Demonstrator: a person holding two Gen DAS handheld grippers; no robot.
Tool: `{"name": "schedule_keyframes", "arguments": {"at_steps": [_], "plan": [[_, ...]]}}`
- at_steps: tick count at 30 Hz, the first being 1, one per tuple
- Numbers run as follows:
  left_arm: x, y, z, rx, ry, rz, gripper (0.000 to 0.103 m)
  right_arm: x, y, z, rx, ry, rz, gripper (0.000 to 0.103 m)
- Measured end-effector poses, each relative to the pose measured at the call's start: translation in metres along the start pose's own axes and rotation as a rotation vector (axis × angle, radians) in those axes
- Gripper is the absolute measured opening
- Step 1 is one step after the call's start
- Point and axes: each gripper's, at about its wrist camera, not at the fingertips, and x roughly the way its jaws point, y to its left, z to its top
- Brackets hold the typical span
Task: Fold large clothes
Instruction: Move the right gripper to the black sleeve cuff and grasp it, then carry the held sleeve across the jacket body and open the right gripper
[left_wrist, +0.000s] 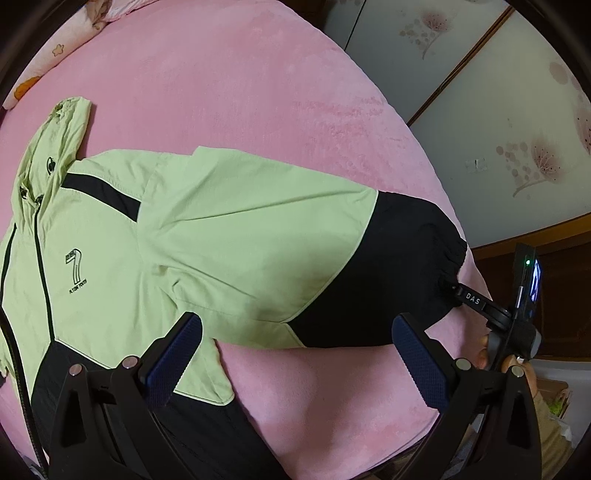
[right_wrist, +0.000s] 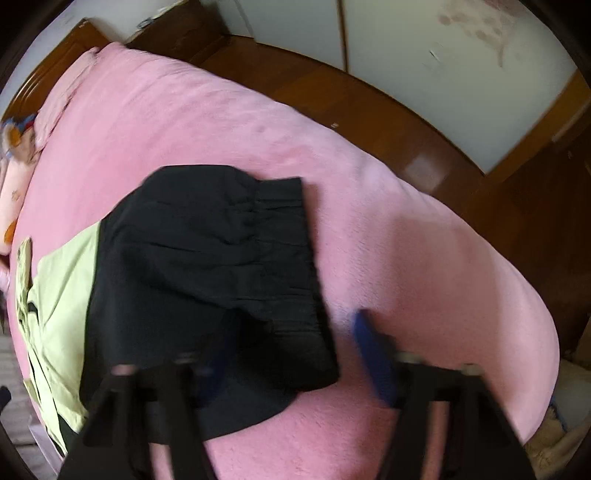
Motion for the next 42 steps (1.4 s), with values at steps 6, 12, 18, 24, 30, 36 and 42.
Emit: {"name": "schedule_keyframes", "arguments": {"at_steps": [6,12,18,24,30,36,42], "plan": [[-0.024,0.008,-0.003,0.023,-0.058,0.036,0.102,-0.043,-0.003,0.001,0.04,-0.072,0.131,0.006],[-0.065,0.042,-0.019,-0.03,-0.128,0.045,0.102,-0.116,0.048,-0.009,-0.059,-0.188,0.303,0.006],[-0.109,0.106,-0.05,-0.109,-0.204,0.081,0.102,-0.181,0.161,-0.031,-0.296,-0.266,0.451,0.006],[-0.14,0.195,-0.088,-0.216,-0.248,0.128,0.102,-0.196,0.295,-0.078,-0.547,-0.265,0.537,0.006],[-0.14,0.283,-0.119,-0.312,-0.254,0.163,0.102,-0.152,0.4,-0.133,-0.694,-0.172,0.552,0.006],[-0.108,0.338,-0.13,-0.347,-0.222,0.156,0.102,-0.064,0.472,-0.177,-0.781,-0.04,0.439,0.008],[-0.068,0.356,-0.121,-0.326,-0.157,0.082,0.102,-0.017,0.476,-0.191,-0.739,0.066,0.375,0.025]]}}
